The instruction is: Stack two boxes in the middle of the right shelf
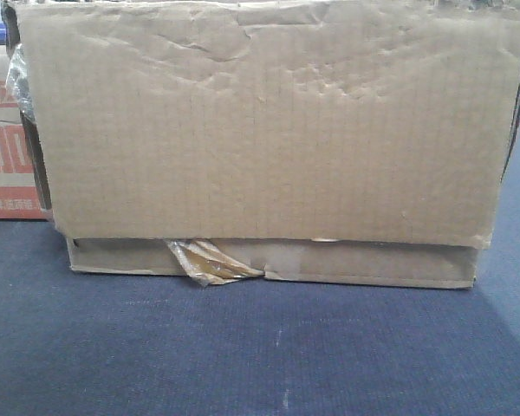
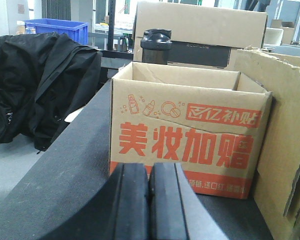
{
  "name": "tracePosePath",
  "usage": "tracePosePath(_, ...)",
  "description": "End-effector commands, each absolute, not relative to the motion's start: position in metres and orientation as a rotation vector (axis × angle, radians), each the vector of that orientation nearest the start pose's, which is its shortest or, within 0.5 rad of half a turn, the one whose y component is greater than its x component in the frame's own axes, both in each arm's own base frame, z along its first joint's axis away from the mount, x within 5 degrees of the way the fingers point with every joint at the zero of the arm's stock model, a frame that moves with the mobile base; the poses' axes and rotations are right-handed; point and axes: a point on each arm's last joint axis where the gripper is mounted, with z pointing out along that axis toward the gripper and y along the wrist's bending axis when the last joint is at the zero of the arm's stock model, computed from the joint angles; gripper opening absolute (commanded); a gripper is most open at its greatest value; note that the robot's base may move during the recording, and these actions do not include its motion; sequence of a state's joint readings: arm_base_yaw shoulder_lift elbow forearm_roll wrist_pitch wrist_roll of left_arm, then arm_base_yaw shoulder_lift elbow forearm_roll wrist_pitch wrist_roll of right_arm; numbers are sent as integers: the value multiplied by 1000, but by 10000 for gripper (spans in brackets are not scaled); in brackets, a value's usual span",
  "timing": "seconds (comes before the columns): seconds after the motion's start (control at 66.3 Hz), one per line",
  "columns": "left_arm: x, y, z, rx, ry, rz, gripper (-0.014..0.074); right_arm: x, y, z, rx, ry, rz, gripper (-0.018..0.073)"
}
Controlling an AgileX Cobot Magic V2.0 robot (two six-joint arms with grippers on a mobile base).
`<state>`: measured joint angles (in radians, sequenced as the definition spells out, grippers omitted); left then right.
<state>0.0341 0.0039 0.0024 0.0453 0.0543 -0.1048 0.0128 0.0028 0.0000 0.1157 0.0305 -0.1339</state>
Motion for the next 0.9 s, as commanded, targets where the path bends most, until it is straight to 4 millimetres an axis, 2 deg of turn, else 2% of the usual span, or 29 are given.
tracePosePath(0.0,56,2,210,-78,1516,-22,-111,56,1,212,-28,1498,-9,-162)
tracePosePath(0.437,56,2,210,-78,1516,-22,-111,56,1,212,-28,1498,-9,-162)
tracePosePath(0.889,55,2,222,-67,1383,-27,-111,55,0,220,-19,1406,-17,-162)
